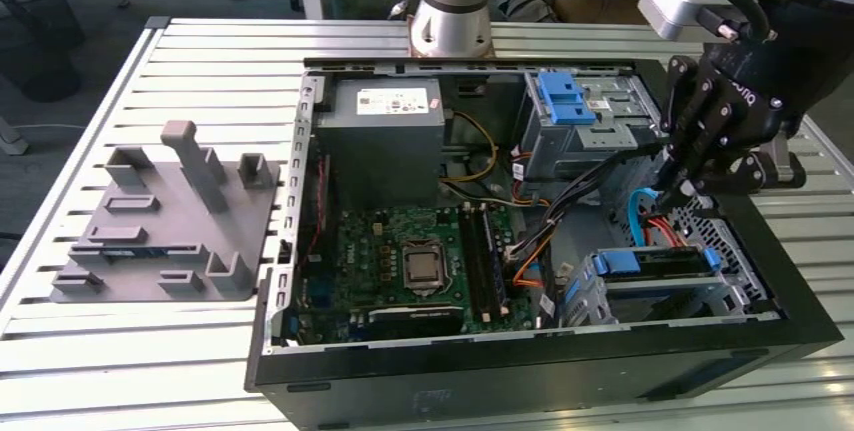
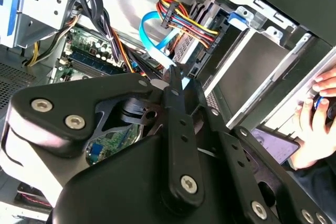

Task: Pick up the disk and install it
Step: 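Insert the second disk wire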

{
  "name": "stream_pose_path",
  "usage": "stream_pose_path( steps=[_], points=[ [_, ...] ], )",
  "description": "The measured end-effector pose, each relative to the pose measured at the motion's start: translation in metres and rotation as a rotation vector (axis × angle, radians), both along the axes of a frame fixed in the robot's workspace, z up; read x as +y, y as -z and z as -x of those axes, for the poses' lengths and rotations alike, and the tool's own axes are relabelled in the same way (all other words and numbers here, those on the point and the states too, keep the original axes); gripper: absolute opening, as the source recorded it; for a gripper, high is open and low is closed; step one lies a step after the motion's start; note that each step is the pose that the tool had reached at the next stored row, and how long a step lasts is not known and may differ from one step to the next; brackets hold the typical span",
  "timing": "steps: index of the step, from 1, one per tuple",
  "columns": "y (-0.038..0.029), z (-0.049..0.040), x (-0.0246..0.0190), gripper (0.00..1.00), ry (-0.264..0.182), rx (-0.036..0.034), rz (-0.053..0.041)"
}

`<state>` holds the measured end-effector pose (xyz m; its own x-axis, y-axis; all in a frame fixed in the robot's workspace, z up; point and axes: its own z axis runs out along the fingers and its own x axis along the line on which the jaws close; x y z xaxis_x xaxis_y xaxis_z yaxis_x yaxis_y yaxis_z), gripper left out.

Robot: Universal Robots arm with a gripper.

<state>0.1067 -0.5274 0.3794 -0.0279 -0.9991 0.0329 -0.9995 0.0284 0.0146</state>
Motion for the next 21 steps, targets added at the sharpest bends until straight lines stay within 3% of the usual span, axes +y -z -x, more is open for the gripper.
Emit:
stream_pose_path(
  steps=[8, 14, 15, 18, 19, 21],
  points=[
    [0.0097, 0.0001, 0.0, 0.25, 0.0, 0.0183, -0.0004],
    [0.0122, 0.0, 0.0, 0.24, -0.001, 0.0195, -0.0002],
    [0.0123, 0.0, 0.0, 0.17, -0.001, 0.0195, -0.0003],
    [0.0128, 0.0, 0.0, 0.17, -0.001, 0.0195, -0.0008],
    [0.0131, 0.0, -0.0001, 0.17, -0.001, 0.0195, -0.0029],
    [0.0139, 0.0, -0.0003, 0.17, -0.001, 0.0194, -0.0189]
  ],
)
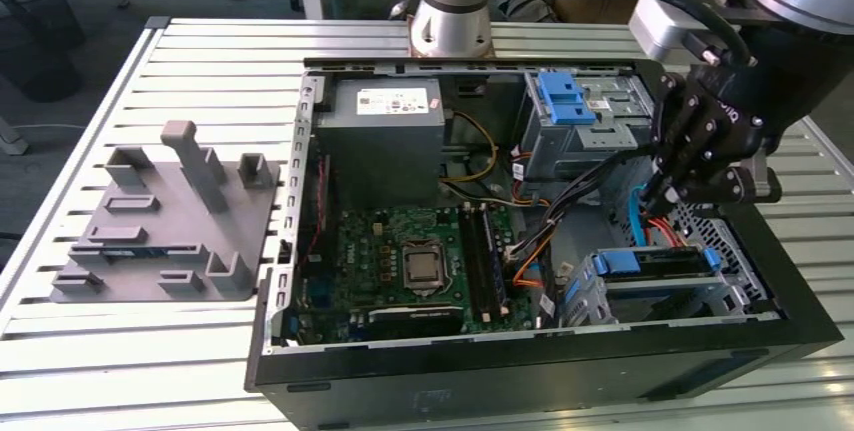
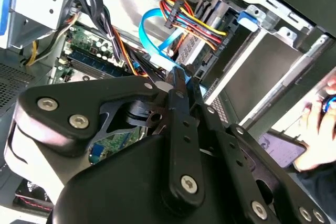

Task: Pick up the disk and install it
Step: 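Insert the second disk wire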

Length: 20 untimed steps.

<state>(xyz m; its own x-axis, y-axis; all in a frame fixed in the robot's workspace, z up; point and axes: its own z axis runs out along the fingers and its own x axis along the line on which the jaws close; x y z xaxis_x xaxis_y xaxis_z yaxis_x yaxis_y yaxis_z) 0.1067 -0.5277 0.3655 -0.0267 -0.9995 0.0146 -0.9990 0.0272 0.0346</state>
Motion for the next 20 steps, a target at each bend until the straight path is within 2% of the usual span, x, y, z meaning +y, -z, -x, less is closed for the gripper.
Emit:
stream_pose_path(
  steps=[2, 3, 7, 8, 9, 13, 20],
  points=[
    [0.0006, 0.0, -0.0011, 0.17, 0.0, -0.0005, -0.0239],
    [0.0011, 0.0001, -0.002, 0.17, 0.0, -0.0027, -0.0291],
    [0.0022, 0.0022, -0.0037, 0.17, -0.002, -0.0338, -0.0294],
    [0.0026, 0.0034, -0.004, 0.17, -0.003, -0.0405, -0.0295],
    [0.0033, 0.0043, -0.0047, 0.17, -0.003, -0.0438, -0.0295],
    [0.0091, 0.0054, -0.011, 0.17, -0.003, -0.0451, -0.0317],
    [0.0113, 0.0057, -0.0122, 0.17, -0.003, -0.0451, -0.0319]
  ],
)
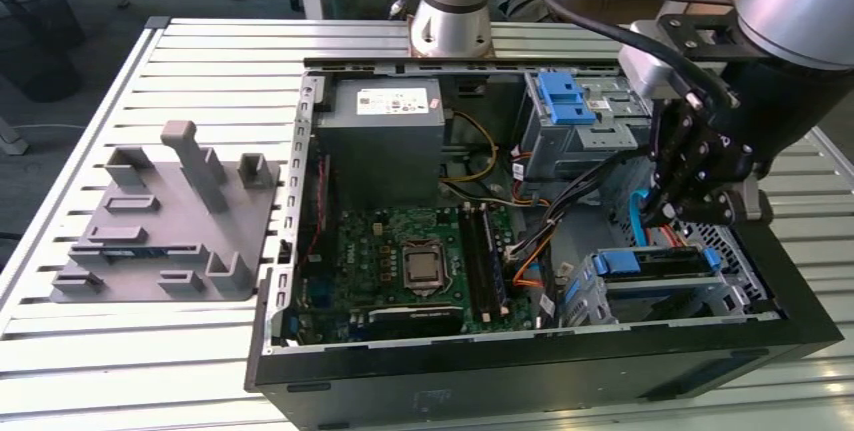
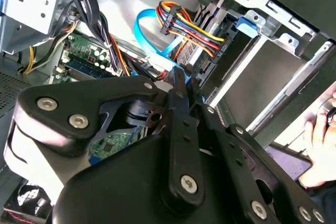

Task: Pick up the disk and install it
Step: 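Insert the second disk wire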

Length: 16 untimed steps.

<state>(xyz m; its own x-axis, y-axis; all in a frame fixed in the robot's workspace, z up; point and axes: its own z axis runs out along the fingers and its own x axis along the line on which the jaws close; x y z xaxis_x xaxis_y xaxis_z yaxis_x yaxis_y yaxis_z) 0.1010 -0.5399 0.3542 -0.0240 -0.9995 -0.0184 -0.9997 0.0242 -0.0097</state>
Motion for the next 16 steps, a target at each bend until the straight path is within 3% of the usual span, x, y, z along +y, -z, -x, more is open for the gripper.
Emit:
stream_pose_path(
  steps=[5, 8, 11, 16],
  points=[
    [0.0052, 0.0, -0.0056, 0.17, 0.0, -0.0051, 0.0],
    [0.0069, 0.0006, -0.0071, 0.17, 0.0, -0.0153, -0.0003],
    [0.0075, 0.0007, -0.0076, 0.17, -0.001, -0.017, -0.0002],
    [0.0124, 0.0009, -0.0121, 0.17, 0.0, -0.0175, -0.001]
  ],
)
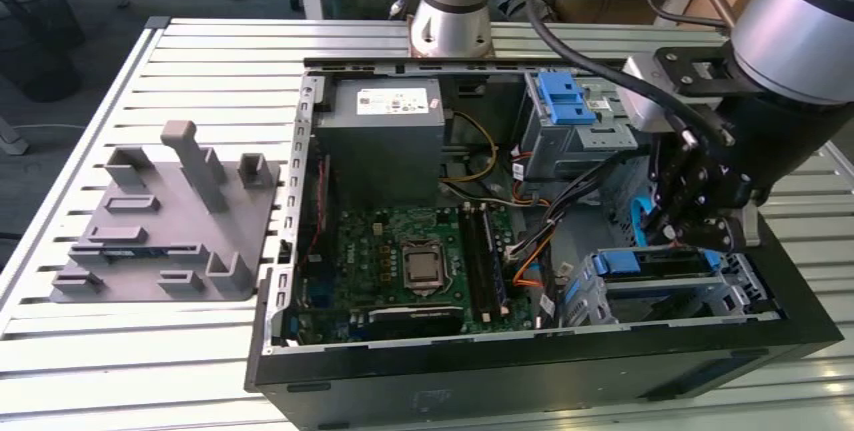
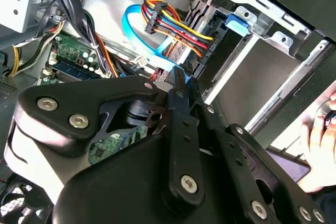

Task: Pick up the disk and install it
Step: 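Insert the second disk wire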

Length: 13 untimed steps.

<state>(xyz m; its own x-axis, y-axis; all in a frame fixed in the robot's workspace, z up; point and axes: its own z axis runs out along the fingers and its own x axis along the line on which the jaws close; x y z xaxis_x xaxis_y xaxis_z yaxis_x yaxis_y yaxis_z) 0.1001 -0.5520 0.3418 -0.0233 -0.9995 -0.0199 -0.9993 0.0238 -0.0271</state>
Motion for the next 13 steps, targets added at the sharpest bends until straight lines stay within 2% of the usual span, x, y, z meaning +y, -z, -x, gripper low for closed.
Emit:
stream_pose_path(
  steps=[6, 13],
  points=[
    [0.0024, -0.0001, -0.004, 0.17, 0.0, -0.0002, -0.0009],
    [0.0044, 0.0, -0.0077, 0.17, -0.002, -0.005, -0.005]
  ],
)
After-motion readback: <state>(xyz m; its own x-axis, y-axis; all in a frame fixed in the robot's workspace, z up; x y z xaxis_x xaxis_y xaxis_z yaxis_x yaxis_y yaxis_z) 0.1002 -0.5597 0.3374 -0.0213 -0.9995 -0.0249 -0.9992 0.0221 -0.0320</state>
